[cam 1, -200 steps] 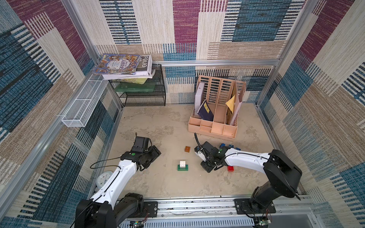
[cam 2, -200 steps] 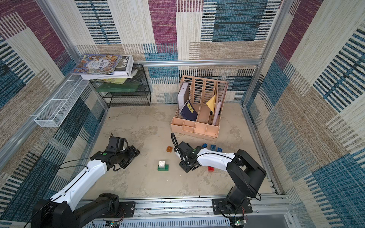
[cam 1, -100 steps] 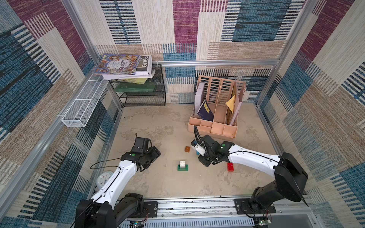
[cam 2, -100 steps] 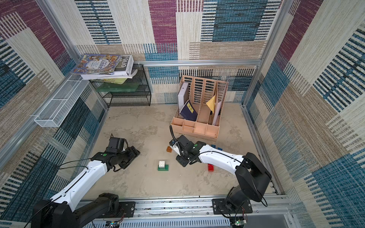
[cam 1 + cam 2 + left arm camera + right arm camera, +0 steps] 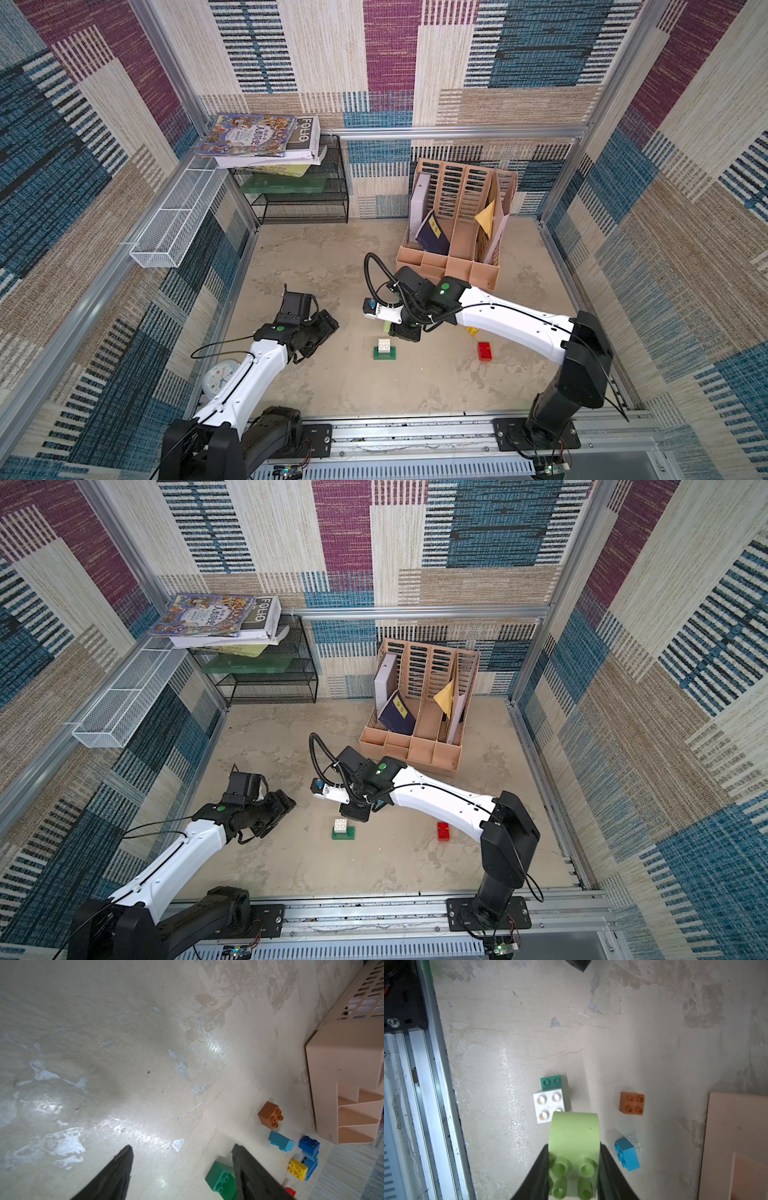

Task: Assemble the number 1 with lego
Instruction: Assemble the lego brick with the lego brick.

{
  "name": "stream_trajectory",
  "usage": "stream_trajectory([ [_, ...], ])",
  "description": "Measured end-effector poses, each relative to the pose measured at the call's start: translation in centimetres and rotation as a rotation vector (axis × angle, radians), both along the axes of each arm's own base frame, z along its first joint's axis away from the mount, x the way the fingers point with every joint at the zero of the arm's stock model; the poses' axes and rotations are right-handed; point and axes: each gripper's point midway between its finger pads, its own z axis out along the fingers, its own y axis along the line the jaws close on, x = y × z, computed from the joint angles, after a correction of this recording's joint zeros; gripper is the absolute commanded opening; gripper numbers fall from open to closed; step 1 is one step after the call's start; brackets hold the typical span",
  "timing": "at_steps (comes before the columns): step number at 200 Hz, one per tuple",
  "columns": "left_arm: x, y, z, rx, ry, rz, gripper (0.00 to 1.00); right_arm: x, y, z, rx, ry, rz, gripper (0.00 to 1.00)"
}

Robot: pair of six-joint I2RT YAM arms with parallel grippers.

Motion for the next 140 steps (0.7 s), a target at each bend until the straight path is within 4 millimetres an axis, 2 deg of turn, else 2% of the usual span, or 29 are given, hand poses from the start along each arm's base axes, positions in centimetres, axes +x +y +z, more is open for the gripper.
stream_trajectory([
  [25,0.0,0.1,0.2,0.001,-0.01,-0.008,0.79,-1.0,0.7,-0.7,-0.057,0.012,0.065,0.21],
  [46,-0.1,0.2,0.3,0.01,-0.015,-0.015,0.78,-0.9,0.9,-1.0,-0.09,-0.005,0.081,0.2],
  [74,-0.2,0.4,0.3,0.018,-0.014,-0.023,0.78,-2.1,2.0,-1.9,-0.114,0.006,0.137,0.2],
  [140,-0.5,0.6,0.2,0.028,-0.006,-0.029,0.78,-1.6,2.5,-3.4,-0.167,-0.017,0.153,0.18],
])
